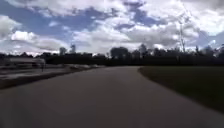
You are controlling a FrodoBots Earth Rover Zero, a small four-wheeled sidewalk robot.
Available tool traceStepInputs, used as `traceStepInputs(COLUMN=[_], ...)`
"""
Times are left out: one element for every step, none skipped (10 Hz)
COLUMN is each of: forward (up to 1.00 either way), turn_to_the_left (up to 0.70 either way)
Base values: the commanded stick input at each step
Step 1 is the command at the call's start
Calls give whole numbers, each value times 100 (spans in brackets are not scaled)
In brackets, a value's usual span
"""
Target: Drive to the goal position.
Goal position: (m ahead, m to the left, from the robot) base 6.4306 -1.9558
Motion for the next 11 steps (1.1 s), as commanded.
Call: traceStepInputs(forward=[100, 100, 100, 100, 100, 100, 100, 100, 100, 100, 100], turn_to_the_left=[0, 0, 0, 0, 0, 0, 0, 0, 0, 0, 0])
